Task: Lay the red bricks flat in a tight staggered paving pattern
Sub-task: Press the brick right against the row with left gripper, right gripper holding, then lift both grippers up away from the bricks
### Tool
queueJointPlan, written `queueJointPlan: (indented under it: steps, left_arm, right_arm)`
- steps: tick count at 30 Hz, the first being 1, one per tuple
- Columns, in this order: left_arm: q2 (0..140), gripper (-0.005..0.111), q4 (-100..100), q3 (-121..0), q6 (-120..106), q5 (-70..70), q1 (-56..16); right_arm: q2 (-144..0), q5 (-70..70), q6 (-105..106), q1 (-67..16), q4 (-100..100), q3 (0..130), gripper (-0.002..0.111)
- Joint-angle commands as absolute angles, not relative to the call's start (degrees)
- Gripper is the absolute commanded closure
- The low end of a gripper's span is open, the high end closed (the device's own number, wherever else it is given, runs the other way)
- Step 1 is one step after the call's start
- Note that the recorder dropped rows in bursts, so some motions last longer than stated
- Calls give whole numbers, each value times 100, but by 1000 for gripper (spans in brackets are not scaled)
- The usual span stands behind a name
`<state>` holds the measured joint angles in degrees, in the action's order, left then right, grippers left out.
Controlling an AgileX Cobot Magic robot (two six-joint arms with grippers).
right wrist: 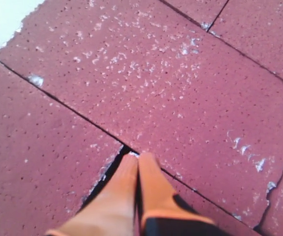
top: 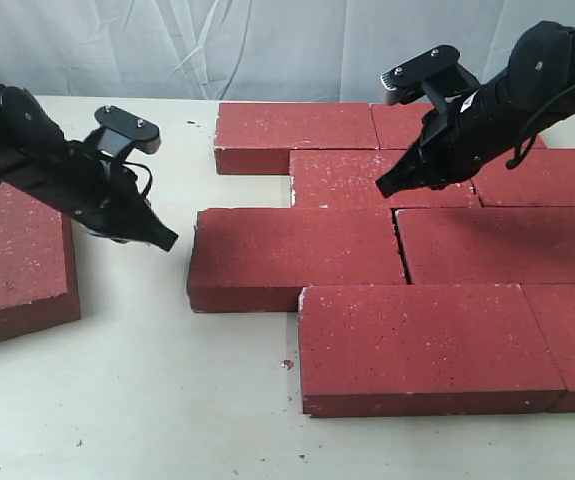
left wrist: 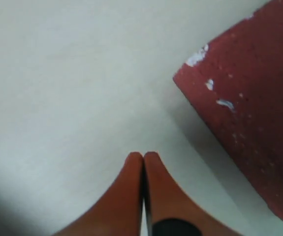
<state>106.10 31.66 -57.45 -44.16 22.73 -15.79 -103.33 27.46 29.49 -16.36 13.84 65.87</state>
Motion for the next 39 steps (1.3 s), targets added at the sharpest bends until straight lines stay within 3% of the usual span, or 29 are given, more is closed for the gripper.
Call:
queueJointPlan:
  steps: [1,15,35,37,39]
  left_arm:
    - [10883,107,3342,-5823,-4407,2289,-1797]
    - [11279,107,3358,-6013,-4407,2166,-2249]
    - [10125,107,3126,-6013,-4366,2867,-1554]
    - [9825,107,3101,-6013,-4366,3098,-1554]
    - [9575,107,2978,-6013,-4366,3181,-1554]
  right_arm:
    - [-10267,2893,2991,-1606,1339,6596,108]
    - [-10267,2864,2991,-1606,1339,6596,108]
    - [-9641,3177,2970,-1606,1129,6596,108]
    - [-9468,3262,2970,-1606,1255,6596,101]
    - [-9338,3227,2970,-1606,1332,6596,85]
